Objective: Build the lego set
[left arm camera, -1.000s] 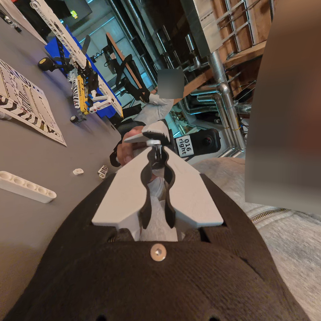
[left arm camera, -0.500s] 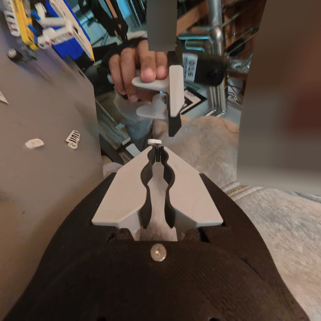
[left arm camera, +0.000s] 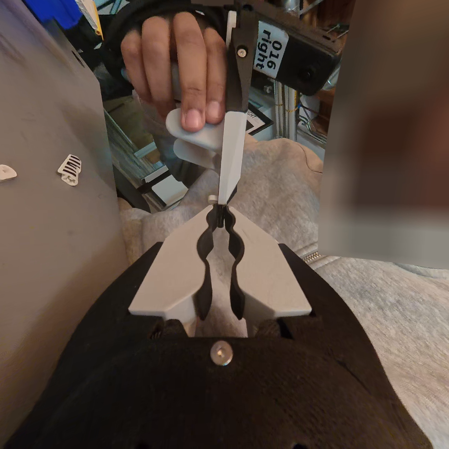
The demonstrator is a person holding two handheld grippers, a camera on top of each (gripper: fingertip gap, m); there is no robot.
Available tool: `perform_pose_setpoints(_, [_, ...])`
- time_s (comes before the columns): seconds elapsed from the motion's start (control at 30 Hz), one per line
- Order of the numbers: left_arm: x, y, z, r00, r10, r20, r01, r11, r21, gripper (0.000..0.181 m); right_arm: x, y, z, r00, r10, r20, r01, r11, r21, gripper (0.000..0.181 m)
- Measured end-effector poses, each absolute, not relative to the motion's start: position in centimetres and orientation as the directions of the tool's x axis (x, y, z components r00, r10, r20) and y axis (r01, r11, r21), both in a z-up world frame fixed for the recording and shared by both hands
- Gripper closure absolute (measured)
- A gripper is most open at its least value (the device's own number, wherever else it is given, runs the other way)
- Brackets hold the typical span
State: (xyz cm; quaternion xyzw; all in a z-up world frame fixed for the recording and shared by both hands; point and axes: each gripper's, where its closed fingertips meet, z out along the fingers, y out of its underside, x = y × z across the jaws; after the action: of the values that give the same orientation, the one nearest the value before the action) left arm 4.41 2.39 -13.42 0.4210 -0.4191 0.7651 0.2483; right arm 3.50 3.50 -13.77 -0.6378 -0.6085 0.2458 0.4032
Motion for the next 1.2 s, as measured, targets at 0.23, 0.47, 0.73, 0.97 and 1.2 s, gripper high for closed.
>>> perform_pose_setpoints(0.23, [5.4,4.1,-12.9,-0.543,-0.024,0.839,-0.652,-0.618,-0.439,0.162,4.2,4.3,-12.9,0.256,0.963,0.083,0.555,-0.076,-0.828,0.175])
perform_pose_setpoints(0.47, [6.1,10.2,-12.0,-0.564,-0.328,0.758,-0.314,-0.764,-0.564,0.152,9.1,6.4,-15.9,0.709,0.672,-0.213,0.405,-0.635,-0.658,0.175])
perform_pose_setpoints(0.73, [5.7,11.7,-12.2,-0.531,-0.447,0.720,-0.229,-0.742,-0.630,0.153,13.9,4.4,-20.8,0.910,0.361,-0.203,0.305,-0.916,-0.259,0.176])
perform_pose_setpoints(0.97, [5.4,12.2,-12.0,-0.543,-0.402,0.737,-0.232,-0.772,-0.591,0.153,15.0,4.4,-22.3,0.938,0.306,-0.165,0.294,-0.951,-0.092,0.176])
perform_pose_setpoints(1.2, [5.2,12.8,-11.7,-0.562,-0.349,0.750,-0.231,-0.804,-0.548,0.154,15.3,4.0,-21.3,0.949,0.278,-0.150,0.276,-0.961,-0.037,0.176])
